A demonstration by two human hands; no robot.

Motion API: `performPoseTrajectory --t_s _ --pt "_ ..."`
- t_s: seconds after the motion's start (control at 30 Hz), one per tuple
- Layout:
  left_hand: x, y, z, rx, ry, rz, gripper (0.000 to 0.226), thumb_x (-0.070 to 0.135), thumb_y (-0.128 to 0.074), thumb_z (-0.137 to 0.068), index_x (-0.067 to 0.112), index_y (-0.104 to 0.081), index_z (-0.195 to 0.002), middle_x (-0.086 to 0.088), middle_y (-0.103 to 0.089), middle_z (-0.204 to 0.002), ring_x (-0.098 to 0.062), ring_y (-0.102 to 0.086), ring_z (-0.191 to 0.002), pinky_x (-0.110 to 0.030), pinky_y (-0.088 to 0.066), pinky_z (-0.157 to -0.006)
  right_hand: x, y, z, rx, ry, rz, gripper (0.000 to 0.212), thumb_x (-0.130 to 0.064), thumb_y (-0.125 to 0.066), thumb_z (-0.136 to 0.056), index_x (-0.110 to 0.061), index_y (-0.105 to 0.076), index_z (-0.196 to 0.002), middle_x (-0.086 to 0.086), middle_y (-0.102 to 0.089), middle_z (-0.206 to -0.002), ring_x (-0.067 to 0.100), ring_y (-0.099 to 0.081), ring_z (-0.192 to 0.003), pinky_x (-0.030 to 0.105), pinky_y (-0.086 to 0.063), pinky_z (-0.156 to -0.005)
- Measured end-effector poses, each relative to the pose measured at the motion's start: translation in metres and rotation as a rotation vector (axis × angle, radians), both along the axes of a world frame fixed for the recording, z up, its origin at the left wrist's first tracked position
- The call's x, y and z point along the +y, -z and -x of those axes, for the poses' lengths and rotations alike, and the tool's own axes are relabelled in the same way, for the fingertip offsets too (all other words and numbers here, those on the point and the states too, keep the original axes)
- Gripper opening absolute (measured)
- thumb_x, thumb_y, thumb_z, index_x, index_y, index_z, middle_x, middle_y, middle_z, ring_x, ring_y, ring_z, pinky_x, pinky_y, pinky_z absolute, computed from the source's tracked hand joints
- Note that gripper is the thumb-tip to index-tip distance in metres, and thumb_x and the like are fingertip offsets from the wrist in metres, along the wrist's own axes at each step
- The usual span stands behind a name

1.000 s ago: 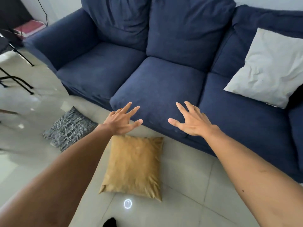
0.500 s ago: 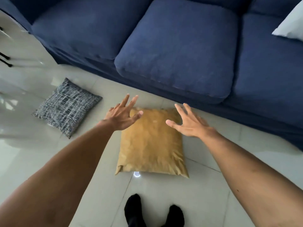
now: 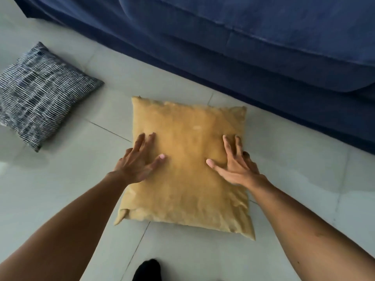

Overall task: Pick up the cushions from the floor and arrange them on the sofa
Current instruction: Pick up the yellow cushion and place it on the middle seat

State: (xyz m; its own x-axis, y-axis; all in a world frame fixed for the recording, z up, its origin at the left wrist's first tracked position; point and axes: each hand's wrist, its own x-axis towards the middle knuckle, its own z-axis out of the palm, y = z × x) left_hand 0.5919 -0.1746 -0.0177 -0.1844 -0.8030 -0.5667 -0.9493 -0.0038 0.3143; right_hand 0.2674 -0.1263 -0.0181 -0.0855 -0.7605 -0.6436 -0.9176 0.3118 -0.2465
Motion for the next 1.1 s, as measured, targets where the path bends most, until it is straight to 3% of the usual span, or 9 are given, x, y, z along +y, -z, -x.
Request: performPoseTrajectory --t_s 0.17,0.3,0.4,0.53,0.67,0.8,0.97,1.03,1.1 --pt "0.006 0.052 -0.006 0.114 -0.175 0.108 0.099 0.097 -0.028 -0.074 0.055 0.011 -0.155 0.005 0.008 -0.173 -0.040 -0.035 -0.149 -0.056 -0.037 -0.113 0.008 0.051 0.002 -0.037 0.140 0.166 0.109 -0.106 -0.024 -0.062 -0.059 0.029 -0.146 -0.008 0.027 -0.166 0.041 -0.030 -0.147 0.063 -0.042 -0.102" --pt "0.018 0.076 -0.007 0.226 -0.227 0.167 0.098 0.095 -0.034 -0.076 0.056 0.011 -0.154 0.004 0.003 -0.173 -0.021 -0.014 -0.159 -0.055 -0.038 -0.110 0.022 0.071 0.013 -0.048 0.178 0.234 0.106 -0.107 -0.016 -0.061 -0.060 0.026 -0.147 -0.006 0.020 -0.168 0.043 -0.045 -0.139 0.060 -0.044 -0.103" --pt "0.020 0.081 -0.002 0.287 -0.223 0.197 0.100 0.090 -0.037 -0.080 0.048 0.006 -0.159 0.008 0.001 -0.173 -0.014 -0.006 -0.159 -0.052 -0.036 -0.112 0.022 0.075 0.012 -0.100 0.152 0.275 0.106 -0.103 -0.018 -0.065 -0.055 0.023 -0.150 -0.002 0.014 -0.169 0.041 -0.046 -0.138 0.058 -0.043 -0.106" --pt "0.020 0.072 0.004 0.366 -0.215 0.244 0.103 0.083 -0.039 -0.083 0.030 -0.008 -0.165 -0.001 -0.008 -0.173 -0.017 -0.010 -0.159 -0.047 -0.029 -0.120 0.019 0.068 0.007 -0.218 0.153 0.345 0.110 -0.098 -0.028 -0.070 -0.045 0.013 -0.158 0.001 0.008 -0.170 0.039 -0.038 -0.143 0.053 -0.040 -0.108" --pt "0.024 0.050 0.000 0.416 -0.211 0.304 0.100 0.078 -0.045 -0.085 0.021 -0.021 -0.164 -0.013 -0.021 -0.169 -0.028 -0.020 -0.157 -0.049 -0.028 -0.123 0.024 0.048 0.002 -0.300 0.160 0.383 0.108 -0.102 -0.030 -0.067 -0.057 0.018 -0.152 -0.003 0.012 -0.170 0.034 -0.029 -0.149 0.051 -0.037 -0.111" --pt "0.036 0.021 -0.004 0.457 -0.241 0.349 0.102 0.084 -0.043 -0.086 0.020 -0.025 -0.163 -0.018 -0.026 -0.166 -0.031 -0.023 -0.156 -0.052 -0.029 -0.123 0.029 0.016 -0.016 -0.375 0.159 0.419 0.107 -0.095 -0.044 -0.069 -0.059 0.016 -0.151 -0.007 0.013 -0.170 0.023 -0.018 -0.151 0.045 -0.036 -0.109" --pt "0.052 -0.033 -0.034 0.441 -0.233 0.445 0.092 0.077 -0.047 -0.093 0.020 -0.026 -0.163 -0.019 -0.028 -0.165 -0.030 -0.025 -0.156 -0.053 -0.032 -0.122 0.036 -0.038 -0.048 -0.452 0.138 0.450 0.109 -0.087 -0.056 -0.070 -0.060 0.009 -0.153 -0.011 0.012 -0.169 0.006 -0.014 -0.144 0.034 -0.031 -0.102" --pt "0.056 -0.061 -0.048 0.440 -0.229 0.481 0.091 0.073 -0.048 -0.094 0.017 -0.028 -0.162 -0.020 -0.029 -0.165 -0.032 -0.026 -0.156 -0.054 -0.033 -0.121 0.035 -0.063 -0.061 -0.462 0.117 0.485 0.111 -0.086 -0.058 -0.071 -0.055 0.006 -0.156 -0.011 0.013 -0.169 -0.012 -0.006 -0.146 0.034 -0.031 -0.103" --pt "0.058 -0.096 -0.061 0.434 -0.227 0.520 0.091 0.071 -0.049 -0.095 0.011 -0.031 -0.161 -0.023 -0.029 -0.164 -0.034 -0.026 -0.155 -0.055 -0.033 -0.121 0.032 -0.092 -0.075 -0.462 0.089 0.529 0.112 -0.085 -0.058 -0.072 -0.050 0.004 -0.158 -0.008 0.013 -0.170 -0.030 0.010 -0.135 0.035 -0.031 -0.105"
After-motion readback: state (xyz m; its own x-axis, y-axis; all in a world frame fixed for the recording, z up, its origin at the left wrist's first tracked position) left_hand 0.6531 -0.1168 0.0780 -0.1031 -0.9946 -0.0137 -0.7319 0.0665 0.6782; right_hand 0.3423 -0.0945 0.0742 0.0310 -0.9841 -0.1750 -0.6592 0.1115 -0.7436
